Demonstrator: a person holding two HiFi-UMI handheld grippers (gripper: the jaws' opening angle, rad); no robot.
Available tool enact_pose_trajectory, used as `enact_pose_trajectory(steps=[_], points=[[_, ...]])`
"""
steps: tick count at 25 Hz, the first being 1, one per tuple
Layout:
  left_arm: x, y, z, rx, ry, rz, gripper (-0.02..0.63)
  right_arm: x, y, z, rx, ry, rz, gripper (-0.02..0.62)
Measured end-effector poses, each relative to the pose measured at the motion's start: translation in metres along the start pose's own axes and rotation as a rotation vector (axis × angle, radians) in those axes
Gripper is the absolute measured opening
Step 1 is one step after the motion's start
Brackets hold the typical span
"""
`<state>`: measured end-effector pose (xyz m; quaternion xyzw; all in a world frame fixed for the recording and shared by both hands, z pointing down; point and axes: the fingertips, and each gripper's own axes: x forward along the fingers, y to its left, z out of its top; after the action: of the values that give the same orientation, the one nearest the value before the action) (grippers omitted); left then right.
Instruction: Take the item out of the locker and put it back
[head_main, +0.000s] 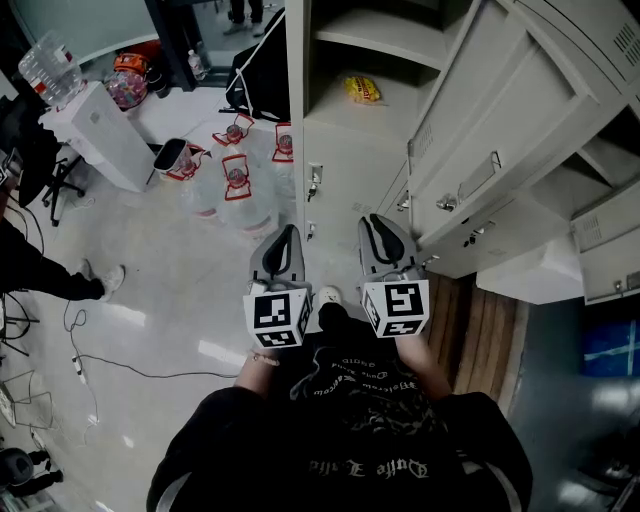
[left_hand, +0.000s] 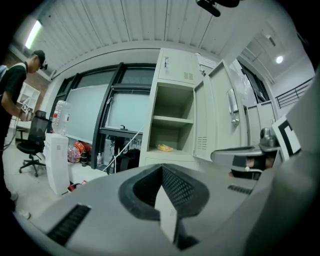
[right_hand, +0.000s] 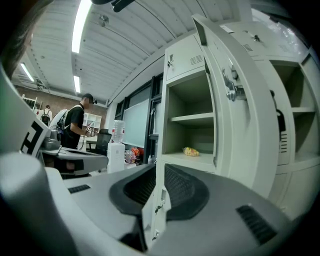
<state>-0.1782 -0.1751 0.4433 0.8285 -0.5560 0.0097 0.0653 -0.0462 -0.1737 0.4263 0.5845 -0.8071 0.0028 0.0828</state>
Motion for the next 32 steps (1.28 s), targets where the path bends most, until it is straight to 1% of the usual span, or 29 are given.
enact_pose_trajectory(steps=[3,5,9,18,24,32], points=[[0.001,-0.002,-0.002,0.002,0.008,-0.005,0.006,0.000,-0.005,-0.006,0.002,0.020,-0.022,0.046],[0.002,-0.003,-0.005,0.004,0.015,-0.006,0.006,-0.002,-0.008,-0.007,0.006,0.017,-0.036,0.028],[0.004,-0.005,-0.006,0.005,0.016,-0.011,0.006,-0.004,-0.012,-0.006,0.001,0.005,-0.049,0.011],[0.008,-0.007,-0.005,0.008,0.014,-0.023,0.006,0.002,-0.011,0.003,-0.036,-0.008,-0.050,0.005],[0.008,-0.003,-0.005,0.009,0.016,-0.012,0.006,0.002,-0.014,0.004,-0.037,-0.009,-0.060,0.005],[0.009,-0.007,-0.005,0.014,0.021,-0.028,0.006,0.001,-0.013,0.004,-0.040,-0.008,-0.063,0.003]])
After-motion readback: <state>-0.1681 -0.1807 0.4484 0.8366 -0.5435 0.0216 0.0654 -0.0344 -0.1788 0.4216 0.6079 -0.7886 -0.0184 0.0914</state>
